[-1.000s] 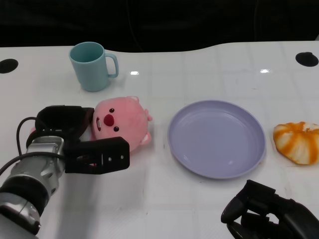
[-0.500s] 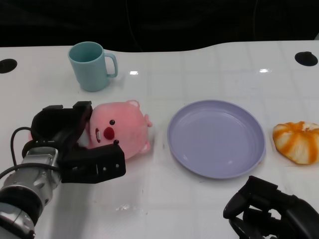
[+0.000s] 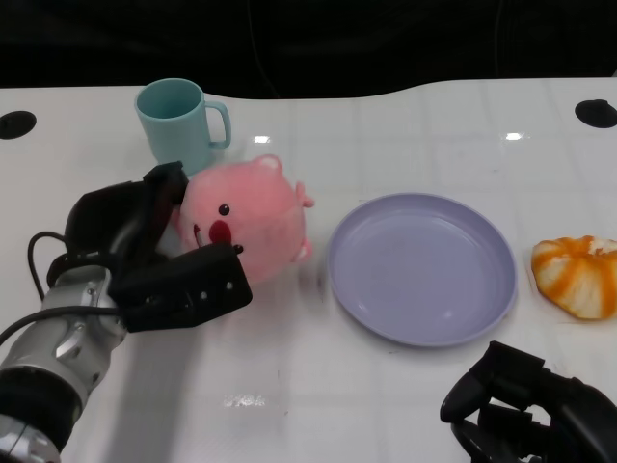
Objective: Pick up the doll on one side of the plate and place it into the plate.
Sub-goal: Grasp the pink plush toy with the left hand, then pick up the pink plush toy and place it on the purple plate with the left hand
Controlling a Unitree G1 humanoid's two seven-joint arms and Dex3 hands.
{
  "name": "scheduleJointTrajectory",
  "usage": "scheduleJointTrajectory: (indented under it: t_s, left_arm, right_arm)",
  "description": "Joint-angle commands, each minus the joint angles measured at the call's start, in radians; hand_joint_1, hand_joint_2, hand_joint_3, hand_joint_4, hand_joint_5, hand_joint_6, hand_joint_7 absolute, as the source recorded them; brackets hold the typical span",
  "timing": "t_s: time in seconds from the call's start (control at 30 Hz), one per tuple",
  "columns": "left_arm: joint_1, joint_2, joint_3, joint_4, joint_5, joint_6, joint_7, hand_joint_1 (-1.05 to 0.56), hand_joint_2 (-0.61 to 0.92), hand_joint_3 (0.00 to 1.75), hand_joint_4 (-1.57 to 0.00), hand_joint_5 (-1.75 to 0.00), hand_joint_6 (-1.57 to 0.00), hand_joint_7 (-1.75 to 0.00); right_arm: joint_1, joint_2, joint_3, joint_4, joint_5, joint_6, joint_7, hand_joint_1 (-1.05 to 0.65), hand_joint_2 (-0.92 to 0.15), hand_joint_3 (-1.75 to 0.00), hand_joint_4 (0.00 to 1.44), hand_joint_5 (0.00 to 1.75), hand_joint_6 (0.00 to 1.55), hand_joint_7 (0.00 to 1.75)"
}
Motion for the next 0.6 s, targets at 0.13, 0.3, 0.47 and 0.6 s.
scheduleJointTrajectory:
  t_s: [0.13, 0.3, 0.47, 0.6]
  left_arm:
    - [0.038, 0.011, 0.046, -0.204, -0.034, 0.058, -0.092, -0.2, 0.59, 0.89, -0.91, -1.75, -0.69, -1.75]
    - [0.026, -0.033, 0.041, -0.294, -0.028, 0.103, -0.131, -0.17, 0.51, 1.08, -0.93, -1.75, -0.72, -1.75]
    - [-0.034, -0.095, 0.003, -0.294, -0.001, 0.109, -0.155, -0.19, 0.4, 1.22, -0.95, -1.75, -0.74, -1.75]
    - [-0.086, -0.15, -0.028, -0.274, 0.016, 0.121, -0.176, -0.21, 0.45, 1.12, -0.95, -1.75, -0.75, -1.72]
  right_arm:
    - [0.002, -0.009, -0.006, 0.002, 0.006, -0.009, 0.001, -0.31, -0.92, -0.48, 0.68, 1.75, 0.48, 1.64]
    - [0.0, -0.01, -0.009, 0.01, 0.0, -0.019, -0.002, -0.32, -0.92, -0.48, 0.68, 1.75, 0.49, 1.65]
    - [0.005, -0.012, -0.013, -0.009, 0.003, -0.004, -0.003, -0.31, -0.92, -0.48, 0.68, 1.75, 0.48, 1.65]
    - [0.014, -0.014, -0.004, -0.018, -0.007, -0.01, -0.004, -0.32, -0.92, -0.48, 0.68, 1.75, 0.48, 1.66]
